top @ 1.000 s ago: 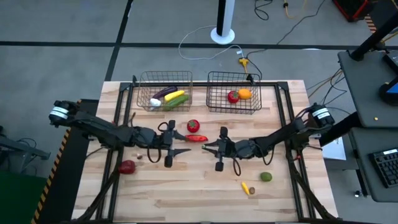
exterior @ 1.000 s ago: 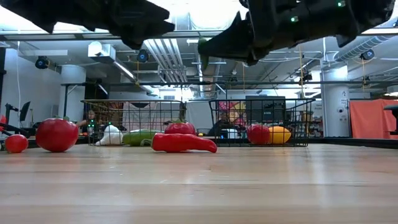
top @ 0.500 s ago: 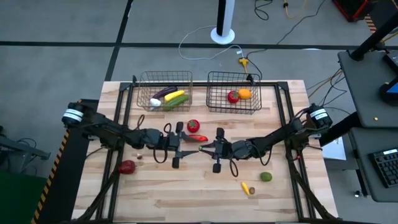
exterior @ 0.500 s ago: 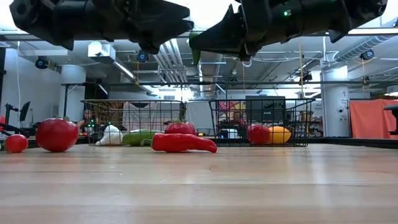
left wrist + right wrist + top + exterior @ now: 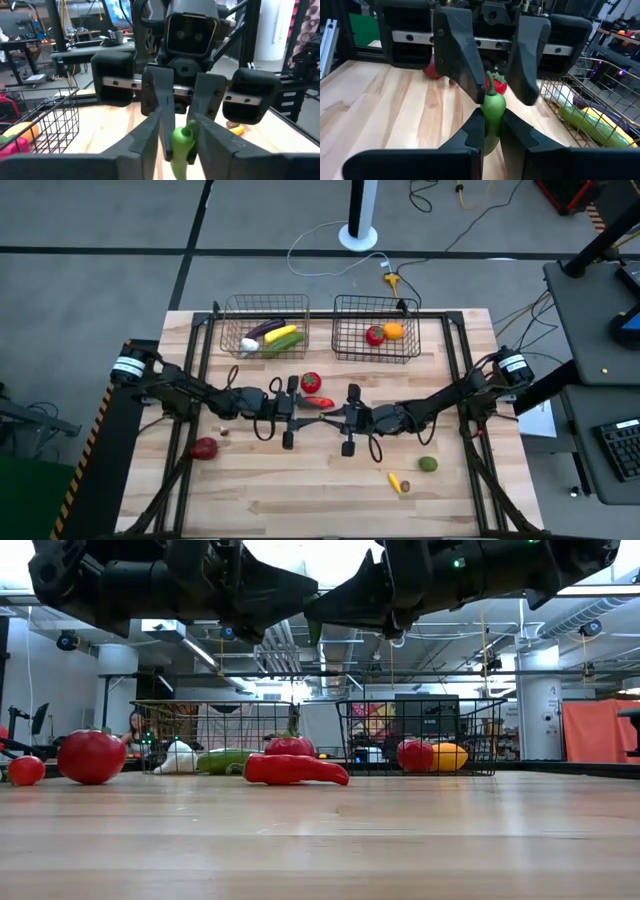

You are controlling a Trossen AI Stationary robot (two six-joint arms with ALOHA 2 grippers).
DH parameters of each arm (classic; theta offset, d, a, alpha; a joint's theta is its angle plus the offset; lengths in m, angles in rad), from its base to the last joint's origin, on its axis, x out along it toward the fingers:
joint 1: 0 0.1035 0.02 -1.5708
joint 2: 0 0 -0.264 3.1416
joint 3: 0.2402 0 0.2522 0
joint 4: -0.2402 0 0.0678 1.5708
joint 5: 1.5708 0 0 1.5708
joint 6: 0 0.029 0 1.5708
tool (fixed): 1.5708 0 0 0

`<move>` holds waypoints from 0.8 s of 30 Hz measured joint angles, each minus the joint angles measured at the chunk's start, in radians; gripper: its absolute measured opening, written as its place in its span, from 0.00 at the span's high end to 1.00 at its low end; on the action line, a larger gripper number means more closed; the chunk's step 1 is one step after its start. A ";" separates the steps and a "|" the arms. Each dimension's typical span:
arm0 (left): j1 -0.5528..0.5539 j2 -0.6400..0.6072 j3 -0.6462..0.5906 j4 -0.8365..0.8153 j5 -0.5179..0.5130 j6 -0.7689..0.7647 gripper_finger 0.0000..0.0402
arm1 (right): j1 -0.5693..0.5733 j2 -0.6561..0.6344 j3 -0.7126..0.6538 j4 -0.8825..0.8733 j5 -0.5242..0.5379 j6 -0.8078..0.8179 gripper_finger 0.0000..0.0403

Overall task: Sort produce into baskets
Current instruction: Put the green chili pepper into the left wire basket

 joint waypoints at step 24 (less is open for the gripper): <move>0.002 -0.010 0.000 -0.007 -0.004 0.003 1.00 | -0.002 -0.006 0.000 0.002 -0.002 0.049 0.68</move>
